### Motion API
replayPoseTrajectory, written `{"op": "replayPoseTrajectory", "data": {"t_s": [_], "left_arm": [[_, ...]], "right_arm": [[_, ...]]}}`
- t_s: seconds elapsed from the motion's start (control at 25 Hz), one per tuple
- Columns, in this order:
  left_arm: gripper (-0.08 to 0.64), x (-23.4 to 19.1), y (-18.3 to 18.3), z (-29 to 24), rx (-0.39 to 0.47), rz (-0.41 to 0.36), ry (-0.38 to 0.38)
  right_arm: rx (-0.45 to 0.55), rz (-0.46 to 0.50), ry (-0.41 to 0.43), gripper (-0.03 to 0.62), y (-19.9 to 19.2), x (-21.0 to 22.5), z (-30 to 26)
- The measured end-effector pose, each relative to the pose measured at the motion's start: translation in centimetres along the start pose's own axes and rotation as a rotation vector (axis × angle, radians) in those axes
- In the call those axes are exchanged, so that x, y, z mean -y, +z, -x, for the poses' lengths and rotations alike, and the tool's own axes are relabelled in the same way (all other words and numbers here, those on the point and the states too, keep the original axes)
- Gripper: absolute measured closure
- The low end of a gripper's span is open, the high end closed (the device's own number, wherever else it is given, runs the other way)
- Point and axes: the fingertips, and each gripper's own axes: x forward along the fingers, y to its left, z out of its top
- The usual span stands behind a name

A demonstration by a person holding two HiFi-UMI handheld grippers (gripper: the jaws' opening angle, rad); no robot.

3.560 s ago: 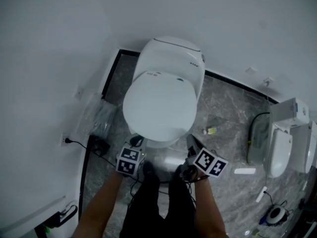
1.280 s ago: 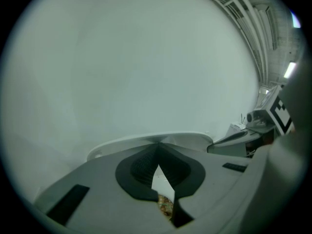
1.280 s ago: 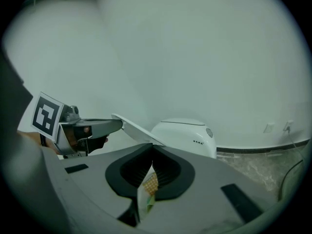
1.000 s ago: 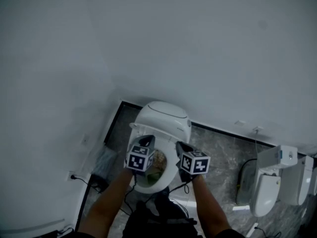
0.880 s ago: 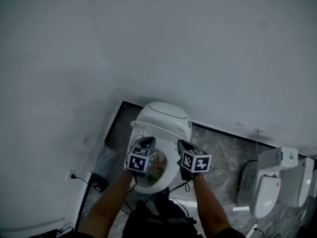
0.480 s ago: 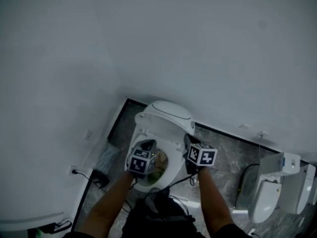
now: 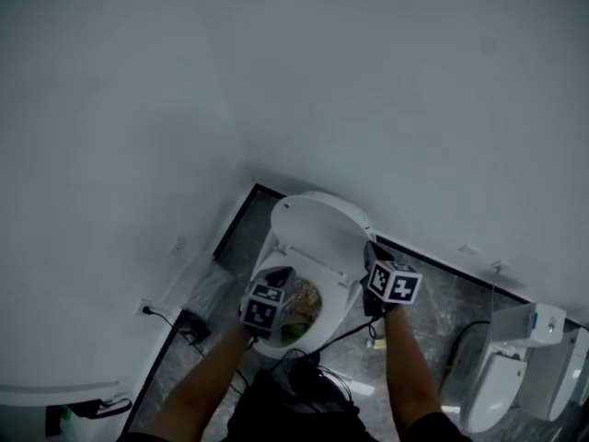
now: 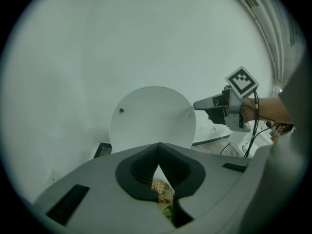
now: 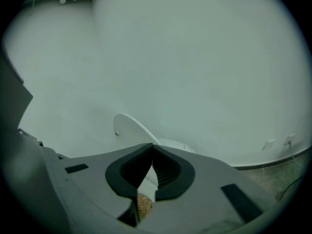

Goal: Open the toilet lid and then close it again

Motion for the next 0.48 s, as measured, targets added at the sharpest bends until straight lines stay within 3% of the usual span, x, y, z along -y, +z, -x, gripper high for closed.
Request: {"op": "replayPoseTrajectory", "data": {"t_s": [0.4,0.48], "left_arm": [[0.554,0.3,0.6,1.1,0.025,0.026,0.018],[0.554,0.2,0.6,1.4,0.028,0.034,0.026]], "right_arm": [[0.081,0.09,0.01,0.58,3.5,0.6,0.7],[0.079,0.114,0.029,0.511,3.9,0.3,0.2]]}}
